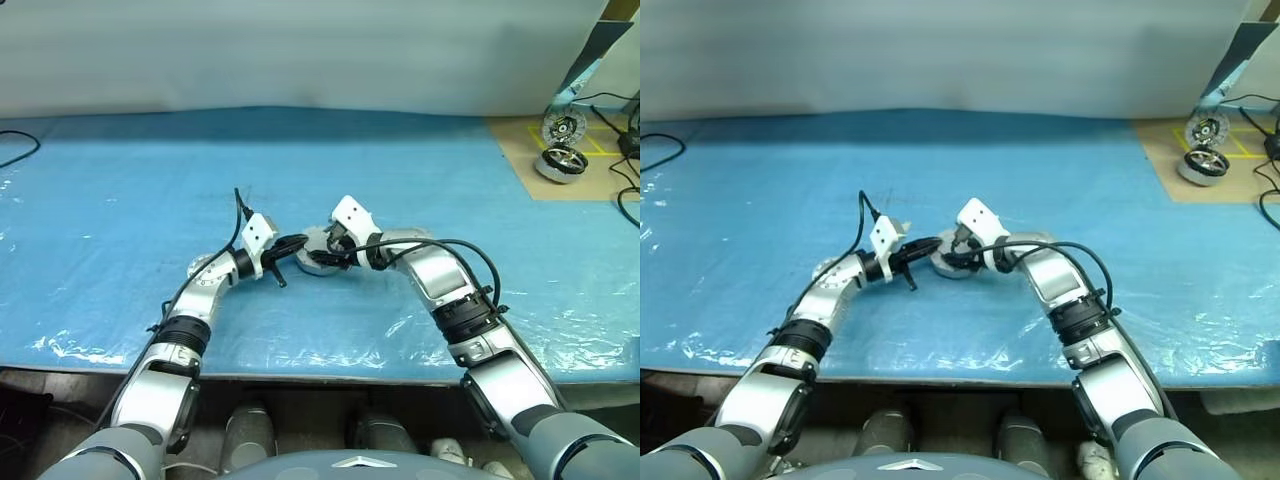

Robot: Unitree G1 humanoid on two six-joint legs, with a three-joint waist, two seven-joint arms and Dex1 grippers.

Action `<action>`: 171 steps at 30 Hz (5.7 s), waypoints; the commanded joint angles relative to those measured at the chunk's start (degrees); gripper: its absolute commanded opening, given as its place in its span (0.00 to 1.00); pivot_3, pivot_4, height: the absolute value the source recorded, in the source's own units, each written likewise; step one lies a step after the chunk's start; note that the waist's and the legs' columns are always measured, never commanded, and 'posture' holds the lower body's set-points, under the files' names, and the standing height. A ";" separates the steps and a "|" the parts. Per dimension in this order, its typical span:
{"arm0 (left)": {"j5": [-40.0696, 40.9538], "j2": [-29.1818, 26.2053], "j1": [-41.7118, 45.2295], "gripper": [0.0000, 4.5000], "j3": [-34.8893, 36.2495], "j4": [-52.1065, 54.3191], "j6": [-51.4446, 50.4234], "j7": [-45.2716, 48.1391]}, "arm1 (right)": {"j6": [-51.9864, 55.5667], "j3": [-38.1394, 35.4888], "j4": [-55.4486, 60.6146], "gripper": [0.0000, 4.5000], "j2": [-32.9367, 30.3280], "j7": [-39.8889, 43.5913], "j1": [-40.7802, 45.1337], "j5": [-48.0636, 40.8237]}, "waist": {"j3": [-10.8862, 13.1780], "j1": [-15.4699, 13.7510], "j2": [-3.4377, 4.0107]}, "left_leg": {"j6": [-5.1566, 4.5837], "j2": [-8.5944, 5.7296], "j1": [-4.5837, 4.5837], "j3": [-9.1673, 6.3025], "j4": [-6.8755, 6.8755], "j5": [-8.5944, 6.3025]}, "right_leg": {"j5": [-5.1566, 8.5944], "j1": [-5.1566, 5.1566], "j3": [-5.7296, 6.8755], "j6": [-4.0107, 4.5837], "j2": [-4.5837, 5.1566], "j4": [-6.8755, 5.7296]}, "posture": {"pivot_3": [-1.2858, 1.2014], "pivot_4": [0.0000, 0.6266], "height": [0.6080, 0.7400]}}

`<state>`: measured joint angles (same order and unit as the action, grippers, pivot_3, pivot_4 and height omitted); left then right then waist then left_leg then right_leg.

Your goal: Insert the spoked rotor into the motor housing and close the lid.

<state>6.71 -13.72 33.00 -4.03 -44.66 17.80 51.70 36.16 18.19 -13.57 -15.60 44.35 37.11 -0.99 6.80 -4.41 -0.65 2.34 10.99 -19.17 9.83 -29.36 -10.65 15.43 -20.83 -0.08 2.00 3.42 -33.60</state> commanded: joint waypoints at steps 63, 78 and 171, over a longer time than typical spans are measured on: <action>-0.22 -0.33 -3.82 0.00 -1.10 2.74 -2.56 5.29 | 19.68 -26.38 9.38 0.98 2.70 -6.58 -10.85 -33.05 | 1.82 -1.28 0.30 | 0.02 -0.01 -1.70 -0.77 -0.88 0.03 | -0.19 -0.53 1.22 -0.16 0.02 -0.27 | 0.52 0.24 1.00; -0.87 -0.49 -3.68 0.00 -0.79 -0.37 -0.12 4.93 | 17.69 -26.07 5.96 0.54 3.97 -7.21 -9.49 -33.17 | 1.82 -1.22 0.34 | 0.03 -0.06 -1.83 -1.23 -1.02 0.03 | -0.20 -0.45 1.47 -0.14 0.08 -0.36 | 0.52 0.24 1.00; 63.20 15.00 -2.05 0.55 26.22 28.49 -63.52 -23.76 | 29.09 -40.63 0.00 0.54 15.27 -28.88 5.65 -59.88 | 2.38 -1.09 0.30 | 0.05 0.04 -2.94 -1.41 -2.80 0.06 | -0.34 -1.52 1.48 0.08 -0.23 -1.93 | 0.52 0.24 1.00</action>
<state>70.72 1.74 30.39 22.03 -17.60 -47.13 27.43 67.25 -22.06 -15.08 -0.48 16.32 41.25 -60.68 9.19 -5.50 -0.35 2.39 11.03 -22.11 8.42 -32.16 -10.59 15.09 -22.35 1.41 2.08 3.20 -35.53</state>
